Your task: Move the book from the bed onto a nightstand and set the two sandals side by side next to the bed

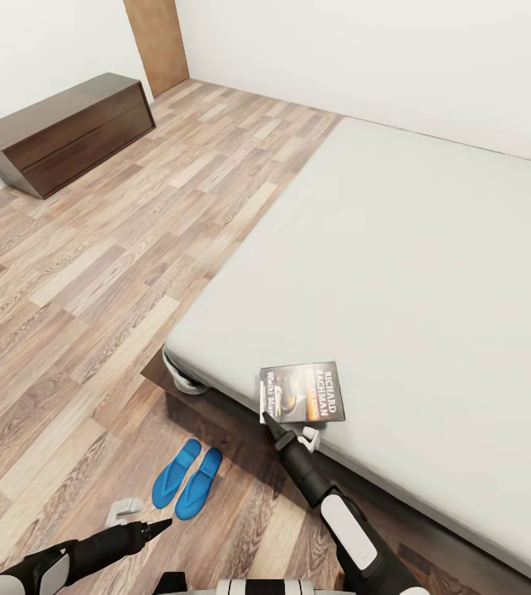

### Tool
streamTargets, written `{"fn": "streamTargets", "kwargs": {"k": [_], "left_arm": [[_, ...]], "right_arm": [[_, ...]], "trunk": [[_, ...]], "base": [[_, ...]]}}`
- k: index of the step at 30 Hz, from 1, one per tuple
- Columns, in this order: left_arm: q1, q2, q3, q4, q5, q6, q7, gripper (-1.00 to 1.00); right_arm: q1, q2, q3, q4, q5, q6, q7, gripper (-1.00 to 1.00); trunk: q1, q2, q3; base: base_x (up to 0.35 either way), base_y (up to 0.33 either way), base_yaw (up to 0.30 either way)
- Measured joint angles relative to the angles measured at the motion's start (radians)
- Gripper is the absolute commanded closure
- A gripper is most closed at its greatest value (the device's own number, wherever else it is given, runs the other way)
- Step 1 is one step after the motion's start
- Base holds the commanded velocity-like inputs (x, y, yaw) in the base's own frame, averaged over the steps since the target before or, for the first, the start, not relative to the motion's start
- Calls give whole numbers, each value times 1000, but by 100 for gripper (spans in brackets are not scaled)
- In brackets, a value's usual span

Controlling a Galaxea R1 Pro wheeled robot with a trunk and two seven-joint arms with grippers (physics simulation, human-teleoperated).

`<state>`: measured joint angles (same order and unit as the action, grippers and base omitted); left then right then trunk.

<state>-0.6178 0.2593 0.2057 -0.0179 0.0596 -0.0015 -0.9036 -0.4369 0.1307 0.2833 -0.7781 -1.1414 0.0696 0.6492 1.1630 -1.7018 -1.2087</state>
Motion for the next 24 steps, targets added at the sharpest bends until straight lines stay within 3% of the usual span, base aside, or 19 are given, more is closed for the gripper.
{"fn": "streamTargets", "kwargs": {"k": [13,24], "left_arm": [[0,1,0,0,0,0,-5,-100],[0,1,0,0,0,0,-5,-100]], "right_arm": [[1,0,0,0,1,-2,0,100],[-8,0,-2,0,-1,-3,0,100]], "trunk": [[0,0,0],[-42,77,34]], "base": [[0,0,0],[0,0,0]]}}
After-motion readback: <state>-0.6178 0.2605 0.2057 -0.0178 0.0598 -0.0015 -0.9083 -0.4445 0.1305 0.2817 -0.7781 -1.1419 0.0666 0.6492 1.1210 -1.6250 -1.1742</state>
